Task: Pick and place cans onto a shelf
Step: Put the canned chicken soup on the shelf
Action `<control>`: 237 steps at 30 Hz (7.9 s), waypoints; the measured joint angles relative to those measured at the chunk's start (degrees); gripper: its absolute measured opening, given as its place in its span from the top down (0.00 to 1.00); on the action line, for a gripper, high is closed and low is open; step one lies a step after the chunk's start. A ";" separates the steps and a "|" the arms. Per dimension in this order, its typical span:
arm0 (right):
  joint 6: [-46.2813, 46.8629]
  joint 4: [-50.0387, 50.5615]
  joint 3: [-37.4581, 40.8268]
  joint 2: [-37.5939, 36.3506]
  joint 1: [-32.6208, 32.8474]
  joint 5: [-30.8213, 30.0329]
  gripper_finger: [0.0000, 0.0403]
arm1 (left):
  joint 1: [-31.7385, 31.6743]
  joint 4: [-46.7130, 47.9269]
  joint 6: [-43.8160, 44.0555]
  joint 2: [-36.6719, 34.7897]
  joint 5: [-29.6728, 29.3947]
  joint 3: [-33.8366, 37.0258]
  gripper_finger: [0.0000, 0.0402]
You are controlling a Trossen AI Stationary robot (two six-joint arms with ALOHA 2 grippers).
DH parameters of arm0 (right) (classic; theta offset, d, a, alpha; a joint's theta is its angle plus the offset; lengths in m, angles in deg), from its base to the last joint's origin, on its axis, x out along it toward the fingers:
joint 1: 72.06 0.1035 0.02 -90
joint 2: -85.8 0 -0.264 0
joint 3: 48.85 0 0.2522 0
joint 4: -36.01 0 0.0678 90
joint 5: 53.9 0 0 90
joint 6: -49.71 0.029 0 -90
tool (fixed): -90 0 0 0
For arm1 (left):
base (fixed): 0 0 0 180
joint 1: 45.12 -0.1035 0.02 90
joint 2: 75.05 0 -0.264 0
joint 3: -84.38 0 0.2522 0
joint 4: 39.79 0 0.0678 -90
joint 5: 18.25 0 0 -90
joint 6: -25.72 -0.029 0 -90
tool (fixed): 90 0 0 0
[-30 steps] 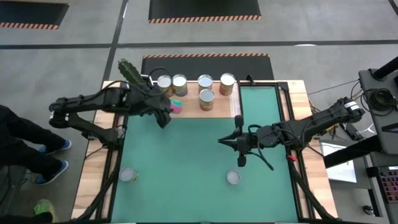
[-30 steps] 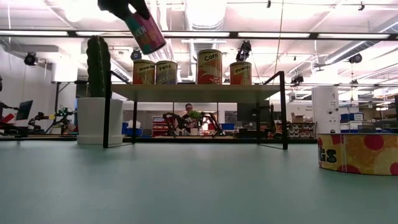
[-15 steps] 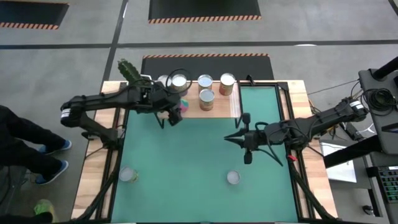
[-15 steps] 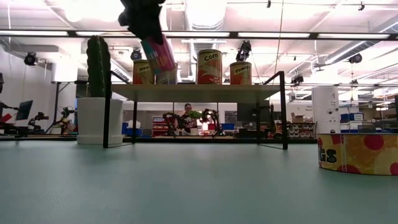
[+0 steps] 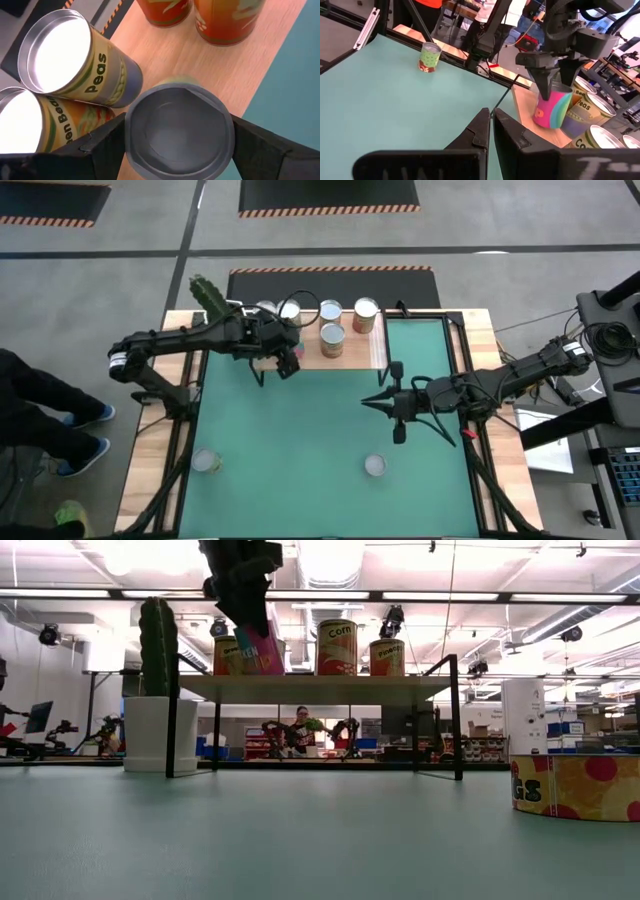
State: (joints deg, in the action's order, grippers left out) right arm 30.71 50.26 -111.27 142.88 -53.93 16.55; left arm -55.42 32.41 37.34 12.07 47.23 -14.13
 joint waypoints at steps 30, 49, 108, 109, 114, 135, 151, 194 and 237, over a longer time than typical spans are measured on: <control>0.42 0.09 0.00 0.04 0.00 0.00 0.97 | -1.01 -3.43 -0.87 0.92 1.44 0.02 0.25; 0.59 0.11 0.02 0.04 0.00 -0.02 0.97 | -1.08 -4.40 -1.27 0.94 1.18 0.04 0.25; 1.05 1.16 0.02 0.04 0.00 -0.02 0.97 | 7.69 -22.35 -15.30 -7.69 -10.88 8.03 0.97; 1.04 1.14 0.02 0.04 -0.01 -0.02 0.97 | 7.22 -22.66 -15.21 -7.69 -10.96 8.53 0.97; 1.03 1.16 0.02 0.04 -0.01 -0.02 0.97 | 5.22 -22.83 -13.88 -7.65 -10.99 11.76 1.00; 1.01 1.16 0.02 0.02 0.00 -0.02 0.97 | 4.45 -17.80 -7.42 -7.67 -12.59 13.16 1.00; 1.01 1.18 0.02 0.02 -0.01 -0.02 0.97 | 4.45 -12.39 -2.47 -7.74 -13.99 13.12 1.00; 1.03 1.81 0.02 0.02 -0.01 -0.03 0.97 | 4.28 -12.06 4.16 -3.78 -19.37 11.87 1.00; 1.44 1.88 0.02 0.02 -0.01 -0.02 0.97 | 8.71 -0.38 8.62 -5.40 -19.27 7.76 1.00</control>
State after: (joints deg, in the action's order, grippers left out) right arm 32.15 52.14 -111.25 142.90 -53.94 16.53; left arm -46.71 32.03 45.95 6.67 27.96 -6.37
